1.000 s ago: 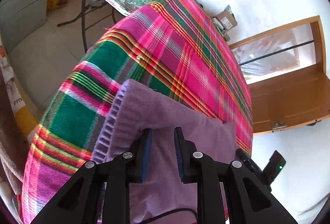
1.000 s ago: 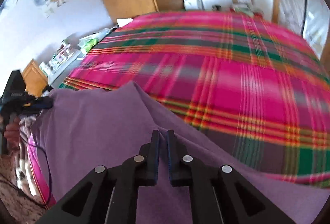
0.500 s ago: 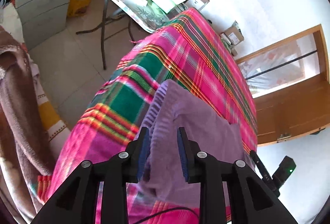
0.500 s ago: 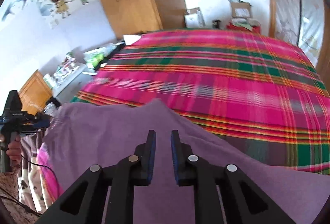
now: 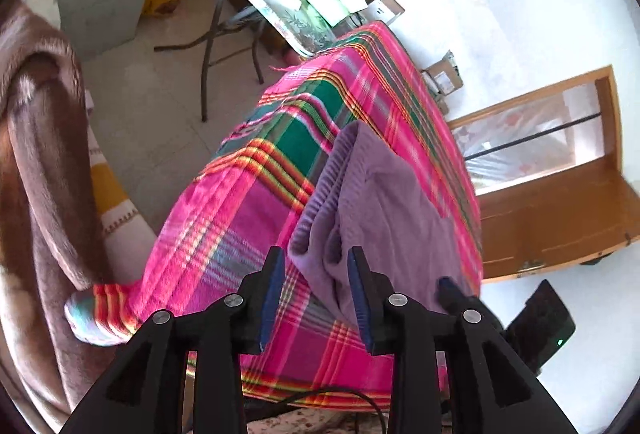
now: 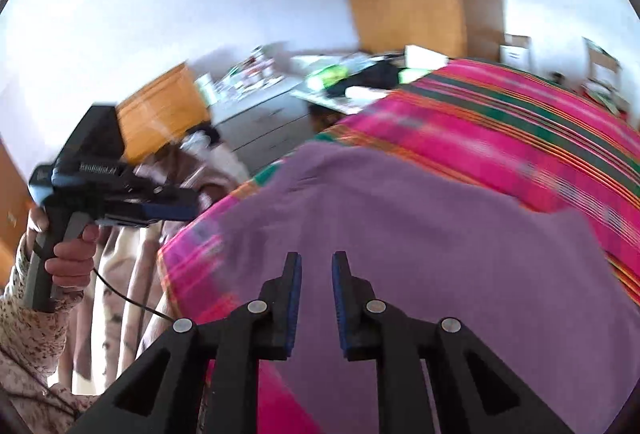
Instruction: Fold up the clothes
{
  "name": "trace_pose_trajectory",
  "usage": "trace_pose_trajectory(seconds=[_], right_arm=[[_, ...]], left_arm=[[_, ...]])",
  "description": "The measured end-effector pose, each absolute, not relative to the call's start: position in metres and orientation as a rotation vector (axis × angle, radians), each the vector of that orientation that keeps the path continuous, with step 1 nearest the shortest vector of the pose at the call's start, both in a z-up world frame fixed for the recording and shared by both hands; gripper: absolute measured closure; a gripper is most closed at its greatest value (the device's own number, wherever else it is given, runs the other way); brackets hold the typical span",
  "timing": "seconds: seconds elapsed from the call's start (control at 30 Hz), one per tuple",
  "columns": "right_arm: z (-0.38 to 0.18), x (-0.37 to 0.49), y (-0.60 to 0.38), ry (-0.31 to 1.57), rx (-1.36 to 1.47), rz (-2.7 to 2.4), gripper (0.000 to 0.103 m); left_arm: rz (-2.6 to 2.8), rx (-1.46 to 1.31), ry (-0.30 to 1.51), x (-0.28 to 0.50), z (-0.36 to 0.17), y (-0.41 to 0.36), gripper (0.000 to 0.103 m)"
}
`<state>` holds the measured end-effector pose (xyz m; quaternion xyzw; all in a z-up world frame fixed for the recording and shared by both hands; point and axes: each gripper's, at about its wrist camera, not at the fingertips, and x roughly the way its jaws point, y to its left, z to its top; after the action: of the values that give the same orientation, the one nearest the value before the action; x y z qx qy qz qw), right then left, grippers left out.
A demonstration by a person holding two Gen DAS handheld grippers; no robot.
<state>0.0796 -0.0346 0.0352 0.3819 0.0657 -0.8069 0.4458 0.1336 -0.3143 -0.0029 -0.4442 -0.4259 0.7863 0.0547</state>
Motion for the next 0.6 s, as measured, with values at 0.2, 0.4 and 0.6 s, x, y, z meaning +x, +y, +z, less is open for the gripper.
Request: trace_pose_trajectory(seconds=[0.2,0.4,0.6], right_arm=[[0.024,0.105,-0.101,0.278,0.862,-1.903,0.07],[0.009,0.119,-0.142,0.54,0.828,-2.018,0.069],[0.003,0.125,-0.15,0.603,0.813,-2.013,0.071]], left_arm=[[2.362,-1.264,-1.364,0.145,-0.008,-0.318,0.069],[2.326,-1.236,-1.39,0.145,-0.016,-0.318,0.069],[2.297,-1.242,-1.351,0.139,-0.021,-0.316,0.069]])
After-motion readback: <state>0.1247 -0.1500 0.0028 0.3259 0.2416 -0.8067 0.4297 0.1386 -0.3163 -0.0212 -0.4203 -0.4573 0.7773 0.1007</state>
